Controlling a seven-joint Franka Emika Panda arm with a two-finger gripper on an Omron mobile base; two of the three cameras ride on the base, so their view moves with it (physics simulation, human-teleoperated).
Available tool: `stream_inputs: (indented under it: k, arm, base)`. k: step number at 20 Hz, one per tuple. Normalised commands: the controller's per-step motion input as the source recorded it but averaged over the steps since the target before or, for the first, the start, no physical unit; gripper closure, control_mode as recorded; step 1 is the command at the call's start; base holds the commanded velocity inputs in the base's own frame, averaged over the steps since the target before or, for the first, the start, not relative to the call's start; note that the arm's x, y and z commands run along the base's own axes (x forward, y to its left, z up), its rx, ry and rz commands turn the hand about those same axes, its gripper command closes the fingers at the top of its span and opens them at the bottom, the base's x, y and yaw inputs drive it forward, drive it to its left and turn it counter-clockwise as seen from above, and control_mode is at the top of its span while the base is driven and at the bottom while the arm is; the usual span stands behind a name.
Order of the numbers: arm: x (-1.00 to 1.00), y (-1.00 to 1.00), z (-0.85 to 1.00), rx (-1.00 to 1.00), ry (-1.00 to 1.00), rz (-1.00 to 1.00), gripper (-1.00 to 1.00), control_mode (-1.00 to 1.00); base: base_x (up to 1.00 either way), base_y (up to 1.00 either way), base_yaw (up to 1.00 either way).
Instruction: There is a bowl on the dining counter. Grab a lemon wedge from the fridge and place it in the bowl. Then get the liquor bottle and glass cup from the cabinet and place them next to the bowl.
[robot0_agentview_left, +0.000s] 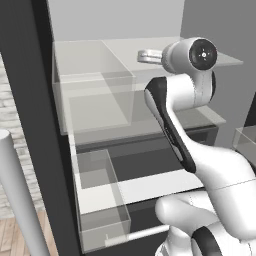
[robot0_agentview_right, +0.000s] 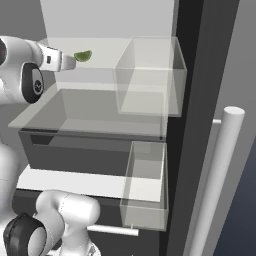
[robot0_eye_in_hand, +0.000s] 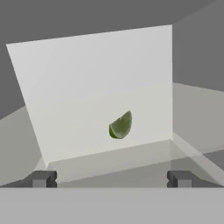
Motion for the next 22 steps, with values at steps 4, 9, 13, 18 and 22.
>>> stream_inputs:
  k: [4,9,13,18,22]
  arm:
    - [0.45,0.00,0.00,0.00,0.00,-0.01,-1.00,-1.00]
    - [0.35,0.06,0.00,0.00,0.02,-0.17,-1.00,-1.00]
    - [0.24,0.02,0.00,0.00,0.02,-0.18,-1.00,-1.00]
    - [0.29,0.00,0.00,-0.01,0.03,-0.11,-1.00,-1.00]
    - [0.29,0.00,-0.01,-0.05,0.01,-0.08,-1.00,-1.00]
  base:
    - [0.00,0.00,0.00]
    - [0.00,0.00,0.00]
    - [0.00,0.00,0.00]
    - [0.00,0.00,0.00]
    - [0.00,0.00,0.00]
